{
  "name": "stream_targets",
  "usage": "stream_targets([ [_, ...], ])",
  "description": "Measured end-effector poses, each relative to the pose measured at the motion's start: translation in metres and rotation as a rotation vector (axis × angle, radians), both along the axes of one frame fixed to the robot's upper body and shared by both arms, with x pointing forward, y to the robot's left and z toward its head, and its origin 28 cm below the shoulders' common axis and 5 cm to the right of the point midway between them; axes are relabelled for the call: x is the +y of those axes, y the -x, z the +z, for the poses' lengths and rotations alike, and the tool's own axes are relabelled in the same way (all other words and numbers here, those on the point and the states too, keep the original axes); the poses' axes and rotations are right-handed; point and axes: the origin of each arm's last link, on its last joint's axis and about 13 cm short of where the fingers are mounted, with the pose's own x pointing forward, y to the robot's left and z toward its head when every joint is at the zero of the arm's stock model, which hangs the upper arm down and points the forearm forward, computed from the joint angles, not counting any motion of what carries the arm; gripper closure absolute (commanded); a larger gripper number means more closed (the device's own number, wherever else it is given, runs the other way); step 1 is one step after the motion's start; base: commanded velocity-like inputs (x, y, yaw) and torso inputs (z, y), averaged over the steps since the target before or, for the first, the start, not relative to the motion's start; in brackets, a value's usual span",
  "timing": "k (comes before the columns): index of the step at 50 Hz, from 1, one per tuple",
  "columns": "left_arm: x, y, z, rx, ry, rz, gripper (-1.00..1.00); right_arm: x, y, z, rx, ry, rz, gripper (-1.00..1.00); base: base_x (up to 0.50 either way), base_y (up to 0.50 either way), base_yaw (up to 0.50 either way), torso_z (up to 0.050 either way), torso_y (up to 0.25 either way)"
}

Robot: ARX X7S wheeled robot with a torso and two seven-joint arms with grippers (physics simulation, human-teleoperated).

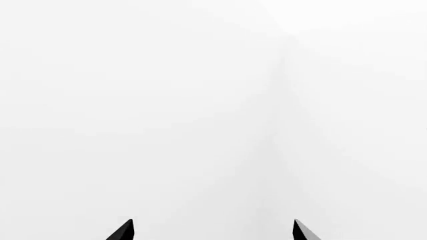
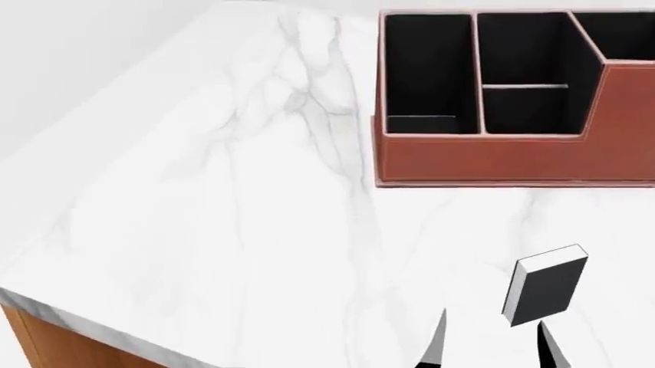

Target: Pick up the book and place it in the left compartment of the caddy.

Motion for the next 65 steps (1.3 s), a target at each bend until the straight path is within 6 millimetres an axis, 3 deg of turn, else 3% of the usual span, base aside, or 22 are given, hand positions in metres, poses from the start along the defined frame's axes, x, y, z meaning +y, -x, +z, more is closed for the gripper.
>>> stream_targets([
  [15, -0.011, -0.013, -0.011, 0.06, -0.009, -0.053, -1.0, -0.001, 0.002, 0.003, -0.029, -0.009, -0.007, -1.0, 0.07, 0.02, 0.0, 0.0, 0.0],
  [33, -0.015, -0.016, -0.016, 0.076, -0.016, -0.068, -1.0, 0.001, 0.005, 0.007, -0.07, -0.006, 0.013, -1.0, 0.44, 0.15, 0.0, 0.0, 0.001],
  [40, -0.015, -0.016, -0.017, 0.078, -0.017, -0.068, -1.0, 0.002, 0.007, 0.007, -0.076, 0.0, 0.004, -1.0, 0.0, 0.02, 0.0, 0.0, 0.0],
  [54, -0.015, -0.015, -0.018, 0.078, -0.017, -0.068, -1.0, 0.002, 0.01, 0.008, -0.085, 0.034, -0.016, -1.0, -0.16, 0.47, 0.0, 0.0, 0.0],
  [65, -0.014, -0.015, -0.018, 0.076, -0.021, -0.063, -1.0, 0.002, 0.009, 0.007, -0.082, 0.009, -0.012, -1.0, 0.13, 0.04, 0.0, 0.0, 0.0],
])
